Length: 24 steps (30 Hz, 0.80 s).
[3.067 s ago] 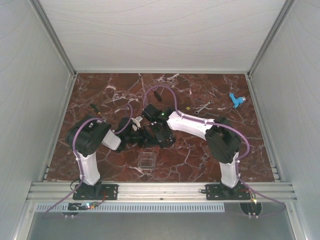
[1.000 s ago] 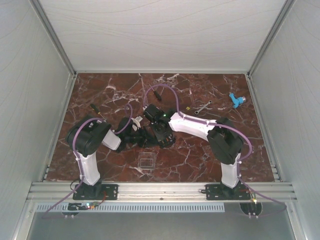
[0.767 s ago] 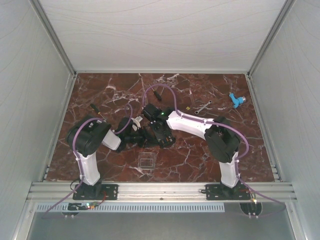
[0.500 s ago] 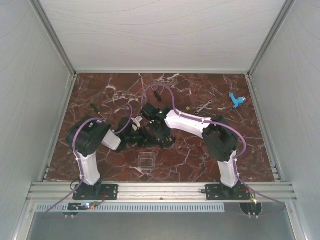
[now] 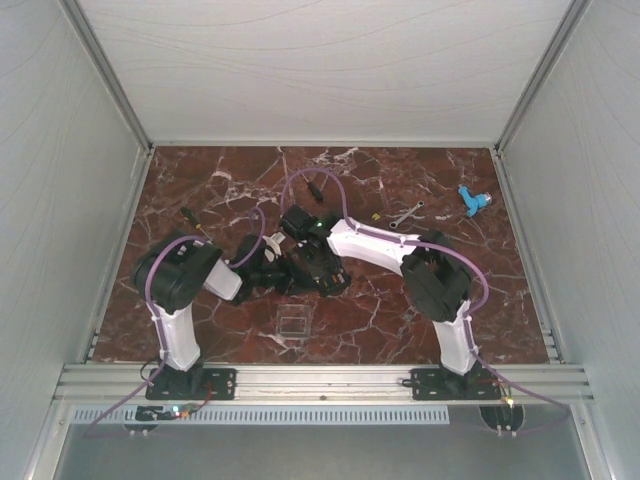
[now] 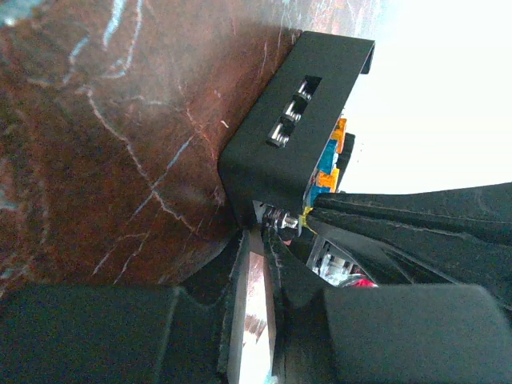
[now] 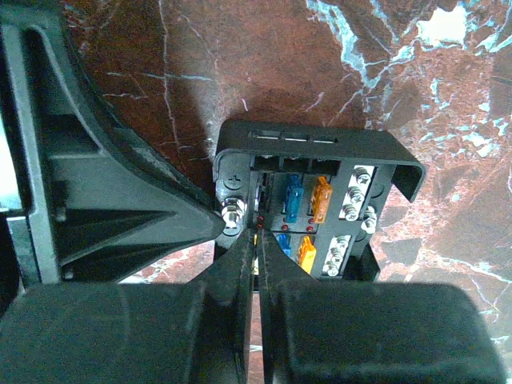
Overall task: Snap on the fuse box
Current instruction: Install the fuse at the fuse box base.
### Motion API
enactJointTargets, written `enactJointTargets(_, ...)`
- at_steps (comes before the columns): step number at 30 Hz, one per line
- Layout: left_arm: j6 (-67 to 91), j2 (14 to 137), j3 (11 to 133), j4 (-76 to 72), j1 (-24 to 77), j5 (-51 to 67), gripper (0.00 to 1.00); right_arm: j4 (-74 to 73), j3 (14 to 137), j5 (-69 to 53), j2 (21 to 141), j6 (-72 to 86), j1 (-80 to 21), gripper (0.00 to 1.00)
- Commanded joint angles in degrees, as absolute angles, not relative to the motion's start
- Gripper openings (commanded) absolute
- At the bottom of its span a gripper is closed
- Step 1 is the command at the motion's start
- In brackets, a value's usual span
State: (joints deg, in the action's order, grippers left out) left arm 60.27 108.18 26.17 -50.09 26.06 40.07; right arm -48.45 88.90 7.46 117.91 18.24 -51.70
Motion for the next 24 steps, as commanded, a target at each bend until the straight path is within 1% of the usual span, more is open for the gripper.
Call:
enactJointTargets(1, 59.6, 107.7, 26.4, -49.2, 26.9, 38.5, 0.11, -42.9, 81.1, 4.1, 121.8, 18.8, -53.3, 0.00)
enactJointTargets(5, 59.5, 107.5, 26.4, -49.1, 27.0, 38.3, 0.11, -43.0, 81.4, 6.1, 115.0, 19.5, -53.3, 0.00)
enactJointTargets(6, 59.4, 107.4, 26.4, -48.9, 27.0, 38.2, 0.11, -43.4, 81.8, 6.7, 114.1, 19.6, -53.3, 0.01)
enactJointTargets(9, 59.3, 107.1, 26.4, -48.7, 27.1, 38.1, 0.11, -44.5, 82.4, 7.8, 112.6, 19.9, -53.2, 0.03)
enactJointTargets(21, 59.2, 107.2, 26.5, -48.7, 27.1, 38.2, 0.11, -44.1, 82.3, 9.3, 108.6, 20.5, -53.4, 0.02)
enactJointTargets(24, 59.2, 107.2, 26.5, -48.7, 27.1, 38.2, 0.11, -42.9, 81.8, 9.5, 106.6, 20.6, -53.5, 0.05)
